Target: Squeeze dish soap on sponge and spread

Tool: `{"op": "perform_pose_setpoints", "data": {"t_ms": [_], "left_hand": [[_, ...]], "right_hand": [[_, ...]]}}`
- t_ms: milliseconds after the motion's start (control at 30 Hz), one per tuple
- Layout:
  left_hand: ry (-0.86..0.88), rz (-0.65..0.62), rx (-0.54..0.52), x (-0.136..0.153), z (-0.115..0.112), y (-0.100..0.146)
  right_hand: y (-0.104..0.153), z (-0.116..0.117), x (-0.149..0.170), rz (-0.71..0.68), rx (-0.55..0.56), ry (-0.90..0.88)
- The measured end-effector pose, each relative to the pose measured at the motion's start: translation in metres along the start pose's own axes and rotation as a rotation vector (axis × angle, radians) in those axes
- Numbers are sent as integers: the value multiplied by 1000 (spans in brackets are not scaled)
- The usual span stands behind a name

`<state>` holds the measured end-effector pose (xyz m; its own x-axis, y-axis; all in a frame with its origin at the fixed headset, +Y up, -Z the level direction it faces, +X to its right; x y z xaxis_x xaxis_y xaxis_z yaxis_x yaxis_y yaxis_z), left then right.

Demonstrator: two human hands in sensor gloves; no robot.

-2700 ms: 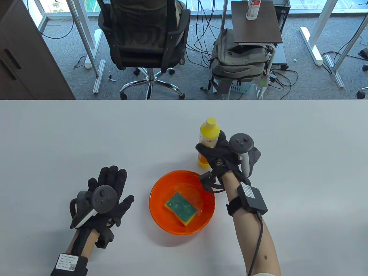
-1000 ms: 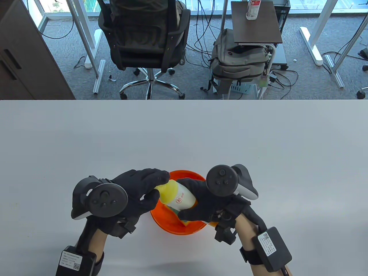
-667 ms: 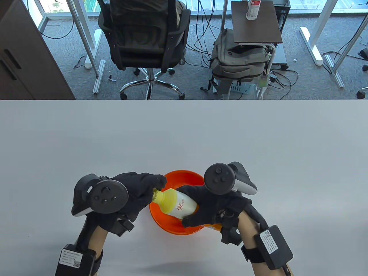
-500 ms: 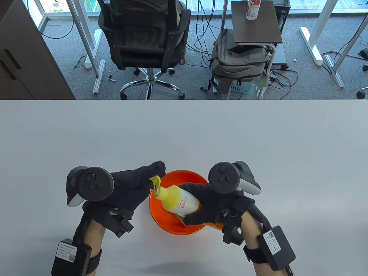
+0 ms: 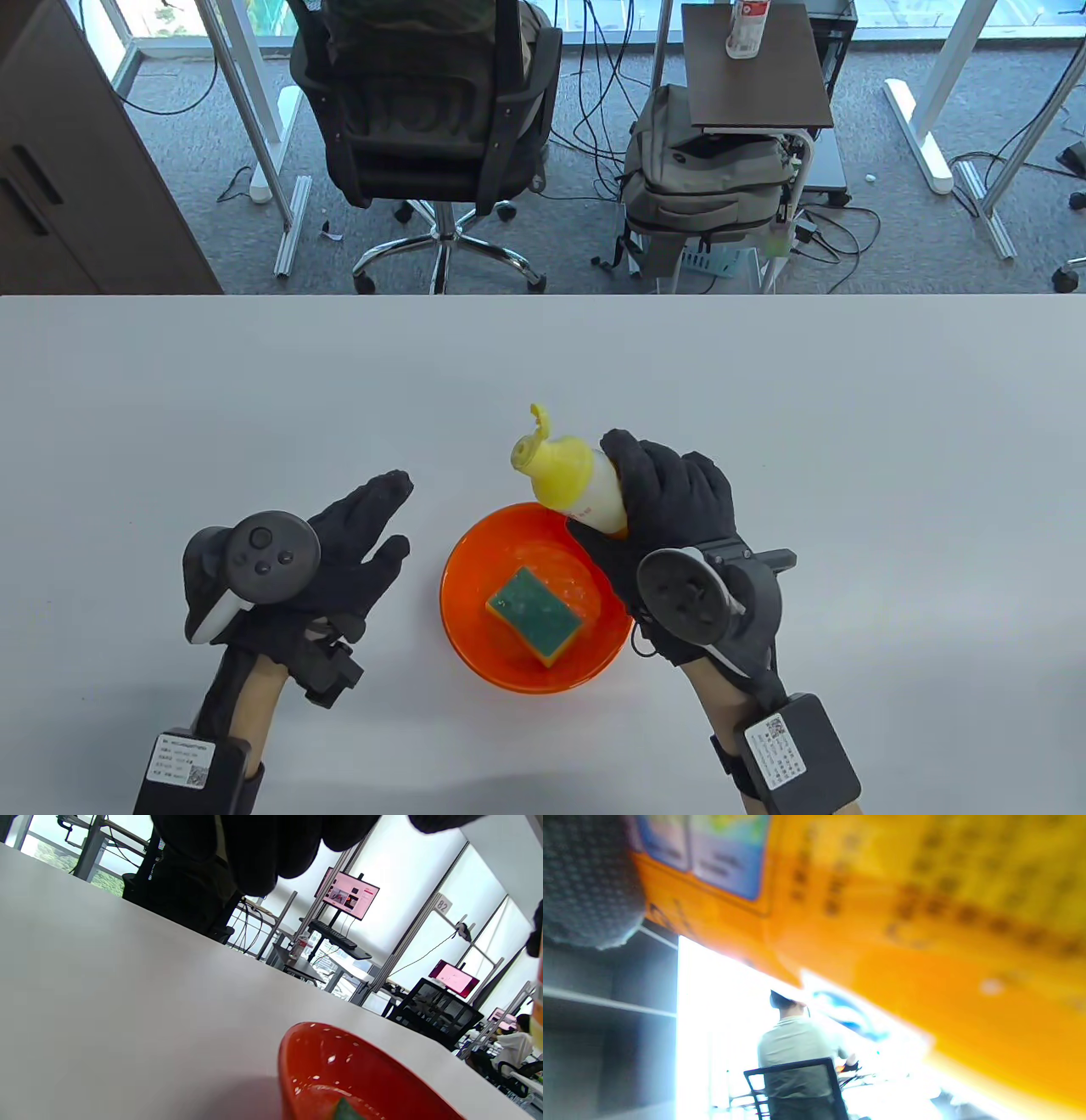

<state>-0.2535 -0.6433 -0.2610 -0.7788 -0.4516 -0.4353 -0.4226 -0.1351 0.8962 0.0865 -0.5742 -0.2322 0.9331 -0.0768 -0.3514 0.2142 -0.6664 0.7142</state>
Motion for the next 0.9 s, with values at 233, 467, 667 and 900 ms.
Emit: {"op": "perform_pose_setpoints", "data": {"t_ms": [233,467,667,900], "left_hand": [[-133,110,40,30,-33,19],[-151,142,63,40,-44,19],[-155,131,52,38,-45,19],[-169,141,52,39,-45,20]], "right_hand": [[7,24,-18,-117,-81,292],[23,64,-36,-253,-159,497],[30,81,-42,-303,-194,549],[34,87,-53,-343,-191,583]]}}
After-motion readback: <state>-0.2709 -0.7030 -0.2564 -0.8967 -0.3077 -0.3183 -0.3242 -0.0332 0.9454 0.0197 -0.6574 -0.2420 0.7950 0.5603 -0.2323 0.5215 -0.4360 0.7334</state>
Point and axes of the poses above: the tracker on the back of each hand, its own x axis roughly to the little-finger side, its own y axis roughly from the fingertips to the wrist, z = x × y, the point moved 1 cm from there along -y, roughly from the wrist to the fingertips, and after that the axes turned 10 degrees about -z, right-handed, at the moved point
